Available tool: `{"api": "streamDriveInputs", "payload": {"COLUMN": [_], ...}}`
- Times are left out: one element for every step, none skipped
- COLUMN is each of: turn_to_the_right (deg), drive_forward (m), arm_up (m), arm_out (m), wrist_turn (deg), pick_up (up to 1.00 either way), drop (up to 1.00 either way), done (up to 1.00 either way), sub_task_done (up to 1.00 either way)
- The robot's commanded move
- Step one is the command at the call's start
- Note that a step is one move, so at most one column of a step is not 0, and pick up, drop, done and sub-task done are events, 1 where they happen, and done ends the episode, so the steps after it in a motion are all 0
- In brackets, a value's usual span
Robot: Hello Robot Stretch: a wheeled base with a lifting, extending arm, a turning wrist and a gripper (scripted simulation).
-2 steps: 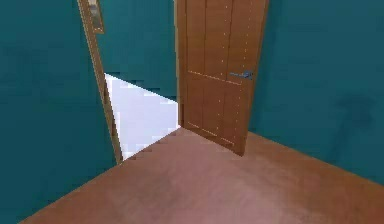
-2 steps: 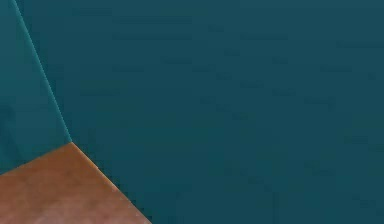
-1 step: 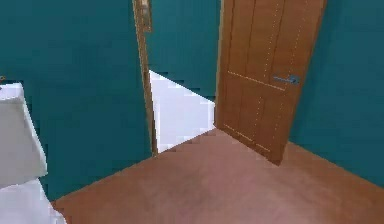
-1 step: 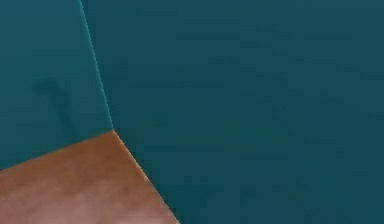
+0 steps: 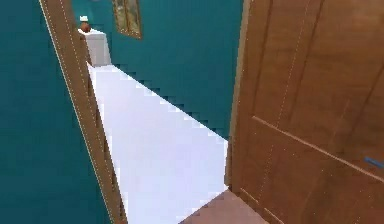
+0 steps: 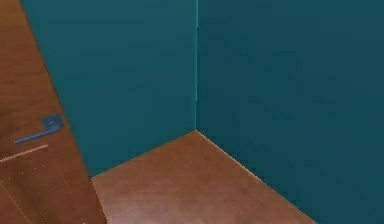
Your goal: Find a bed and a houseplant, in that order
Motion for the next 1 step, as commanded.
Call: {"api": "streamDriveInputs", "payload": {"turn_to_the_right": [-6.0], "drive_forward": [0.0], "arm_up": [0.0], "arm_out": [0.0], "wrist_turn": [0.0], "pick_up": [0.0], "drop": [0.0], "done": [0.0], "sub_task_done": [0.0]}}
